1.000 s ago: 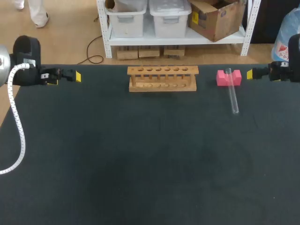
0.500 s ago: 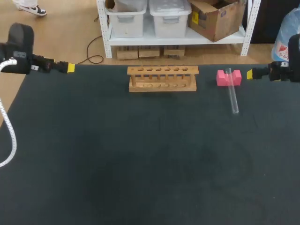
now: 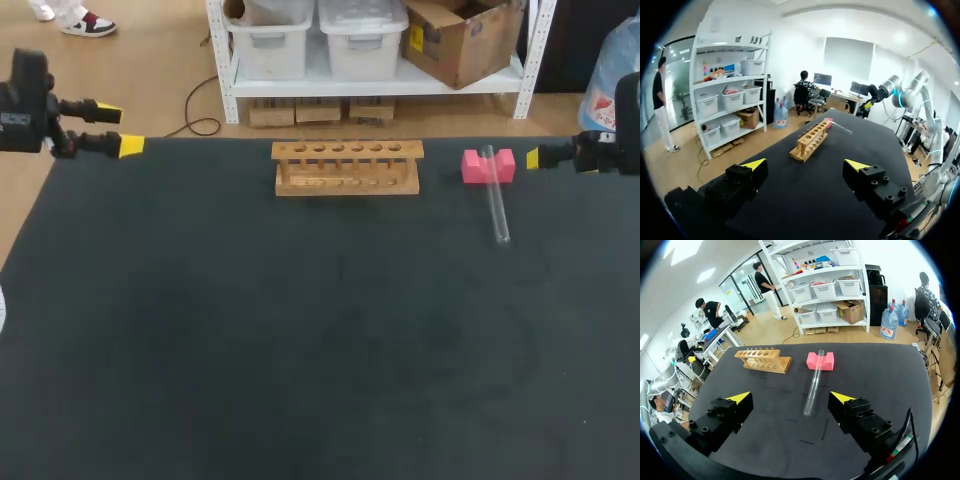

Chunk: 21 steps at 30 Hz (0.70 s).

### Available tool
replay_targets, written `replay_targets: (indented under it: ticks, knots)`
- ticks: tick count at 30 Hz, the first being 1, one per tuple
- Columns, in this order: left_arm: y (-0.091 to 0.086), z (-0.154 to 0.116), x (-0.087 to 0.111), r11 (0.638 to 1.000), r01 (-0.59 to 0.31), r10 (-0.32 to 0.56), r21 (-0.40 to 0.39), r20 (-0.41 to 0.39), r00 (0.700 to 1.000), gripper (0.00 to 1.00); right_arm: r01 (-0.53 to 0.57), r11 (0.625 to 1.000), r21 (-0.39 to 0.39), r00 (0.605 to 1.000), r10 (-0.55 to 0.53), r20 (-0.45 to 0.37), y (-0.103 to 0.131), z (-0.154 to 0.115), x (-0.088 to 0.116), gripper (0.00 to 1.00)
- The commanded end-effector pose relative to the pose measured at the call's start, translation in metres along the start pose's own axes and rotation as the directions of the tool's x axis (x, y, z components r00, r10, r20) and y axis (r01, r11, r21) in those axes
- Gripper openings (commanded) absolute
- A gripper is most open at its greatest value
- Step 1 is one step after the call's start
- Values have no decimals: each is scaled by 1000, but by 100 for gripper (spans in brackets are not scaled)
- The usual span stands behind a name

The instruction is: Grasp the test tube, adjust it, and insert it.

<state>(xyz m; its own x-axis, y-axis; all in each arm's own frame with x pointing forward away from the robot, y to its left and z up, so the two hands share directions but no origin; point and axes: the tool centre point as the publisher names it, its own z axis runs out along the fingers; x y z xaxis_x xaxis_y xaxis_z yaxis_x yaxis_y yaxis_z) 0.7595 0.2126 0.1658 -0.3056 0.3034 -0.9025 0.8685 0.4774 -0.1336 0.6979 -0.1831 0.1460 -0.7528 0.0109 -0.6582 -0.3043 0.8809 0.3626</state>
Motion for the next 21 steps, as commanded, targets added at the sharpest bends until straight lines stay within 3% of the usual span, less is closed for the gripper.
replay_targets:
  ticks: [1, 10, 21]
  knots:
    - [13, 17, 9, 980, -34, 6, 197, 141, 990, 100, 0, 1000, 6, 1000, 0, 0, 1, -1, 0, 100]
    - [16, 45, 18, 969, -48, 3, 243, 181, 983, 100, 0, 1000, 6, 1000, 0, 0, 1, -1, 0, 100]
    - [12, 81, 18, 962, -64, 25, 264, 150, 988, 100, 0, 1000, 6, 1000, 0, 0, 1, -1, 0, 100]
